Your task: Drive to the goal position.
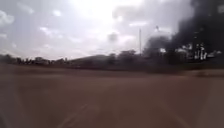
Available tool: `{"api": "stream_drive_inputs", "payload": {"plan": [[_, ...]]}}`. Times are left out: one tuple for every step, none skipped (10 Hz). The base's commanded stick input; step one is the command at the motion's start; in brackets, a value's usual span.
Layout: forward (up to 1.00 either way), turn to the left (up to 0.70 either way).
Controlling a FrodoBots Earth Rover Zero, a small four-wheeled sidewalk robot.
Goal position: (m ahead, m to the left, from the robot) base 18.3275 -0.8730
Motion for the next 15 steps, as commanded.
{"api": "stream_drive_inputs", "payload": {"plan": [[0.7, 0.0], [0.7, 0.0], [0.7, 0.0], [0.7, 0.0], [0.7, 0.0], [0.7, 0.0], [0.7, 0.0], [0.7, 0.0], [0.7, 0.0], [0.7, 0.0], [0.7, 0.0], [0.7, 0.0], [0.7, 0.0], [0.7, 0.0], [0.7, 0.0]]}}
